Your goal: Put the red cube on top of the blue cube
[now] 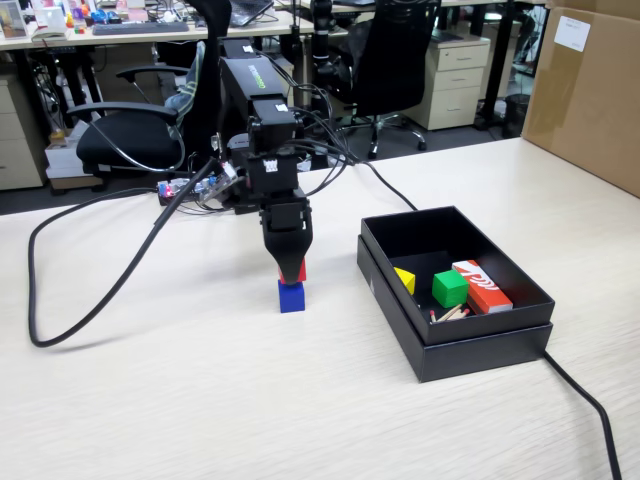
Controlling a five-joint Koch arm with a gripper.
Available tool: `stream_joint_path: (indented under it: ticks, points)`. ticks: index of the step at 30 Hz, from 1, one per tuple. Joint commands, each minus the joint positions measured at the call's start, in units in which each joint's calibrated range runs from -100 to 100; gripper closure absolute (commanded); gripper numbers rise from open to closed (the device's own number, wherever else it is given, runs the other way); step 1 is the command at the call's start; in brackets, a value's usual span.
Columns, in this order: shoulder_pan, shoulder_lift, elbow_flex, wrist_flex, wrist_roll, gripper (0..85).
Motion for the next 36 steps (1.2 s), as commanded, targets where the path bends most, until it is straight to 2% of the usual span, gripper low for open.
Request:
stream_joint_path:
  ticks: [1, 13, 15, 18, 22, 26, 36]
  points:
    - [0.0, -0.5, 1.7, 2.0, 0.1, 84.6]
    - [0.0, 1.5, 0.4, 3.5, 0.0, 83.8]
    - [0.2, 1.8, 0.0, 3.5, -0.1, 75.9]
    - [0.3, 1.8, -0.1, 3.5, -0.2, 75.0]
    - [0.5, 1.8, -1.7, 3.5, -0.1, 57.6]
    - [0.7, 1.8, -3.0, 3.5, -0.1, 43.6]
    - [0.7, 0.4, -1.6, 3.5, -0.1, 38.8]
